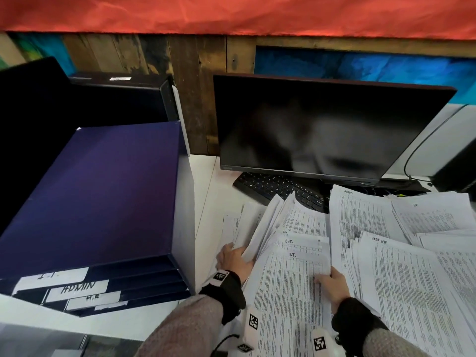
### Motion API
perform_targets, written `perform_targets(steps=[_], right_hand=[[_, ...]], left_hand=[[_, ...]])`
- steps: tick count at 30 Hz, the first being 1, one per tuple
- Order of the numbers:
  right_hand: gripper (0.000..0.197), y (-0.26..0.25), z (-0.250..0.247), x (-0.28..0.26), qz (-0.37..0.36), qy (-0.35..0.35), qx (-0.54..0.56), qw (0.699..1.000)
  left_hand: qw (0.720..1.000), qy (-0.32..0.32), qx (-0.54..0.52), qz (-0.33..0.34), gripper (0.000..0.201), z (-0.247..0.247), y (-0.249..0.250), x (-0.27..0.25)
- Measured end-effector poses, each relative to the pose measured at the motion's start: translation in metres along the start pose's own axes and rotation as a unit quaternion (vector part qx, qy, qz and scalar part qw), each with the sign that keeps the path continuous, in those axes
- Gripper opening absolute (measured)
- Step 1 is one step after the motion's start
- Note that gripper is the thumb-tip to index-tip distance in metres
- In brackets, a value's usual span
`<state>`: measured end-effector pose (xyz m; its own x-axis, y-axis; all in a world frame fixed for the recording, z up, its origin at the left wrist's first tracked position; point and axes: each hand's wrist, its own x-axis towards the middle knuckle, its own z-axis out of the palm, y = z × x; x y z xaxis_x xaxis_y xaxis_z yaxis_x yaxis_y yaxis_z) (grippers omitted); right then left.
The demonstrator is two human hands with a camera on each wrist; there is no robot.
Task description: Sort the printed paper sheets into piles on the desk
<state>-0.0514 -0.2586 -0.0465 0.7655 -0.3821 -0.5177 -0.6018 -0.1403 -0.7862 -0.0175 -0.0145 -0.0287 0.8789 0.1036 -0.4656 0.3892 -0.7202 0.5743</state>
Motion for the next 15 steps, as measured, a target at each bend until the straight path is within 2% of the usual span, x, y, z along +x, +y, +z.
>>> perform_targets(steps=[5,6,8,10,11,15], right_hand=[[0.01,-0.001,0.0,-0.001,-0.001,0.002,-0.002,1.0],[0.01,-0.002,0.0,-0.001,-0.002,0.002,-0.004,1.0],[0.012,-0.002,0.0,-0.001,-0.002,0.0,-0.006,1.0],[0.014,-0.001,0.0,0.0,-0.003,0.001,-0.008,1.0],[0.014,0.0,0.0,0.0,-0.002,0.001,-0.01,1.0],[0.011,-0.001,0.0,-0.002,-0.002,0.003,-0.012,1.0]], left_hand=[[0.999,0.037,0.0,0.024,0.041,-0.001,-0.003,-0.001],[0.997,0.062,0.003,0.054,0.037,0.001,-0.003,-0.003],[0.981,0.104,0.02,0.162,0.026,0.004,0.003,-0.009],[0.959,0.103,0.029,0.261,0.018,0.007,0.011,-0.02],[0.956,0.09,0.028,0.279,0.017,0.008,0.014,-0.024],[0.964,0.067,0.033,0.256,0.014,0.015,0.007,-0.026]])
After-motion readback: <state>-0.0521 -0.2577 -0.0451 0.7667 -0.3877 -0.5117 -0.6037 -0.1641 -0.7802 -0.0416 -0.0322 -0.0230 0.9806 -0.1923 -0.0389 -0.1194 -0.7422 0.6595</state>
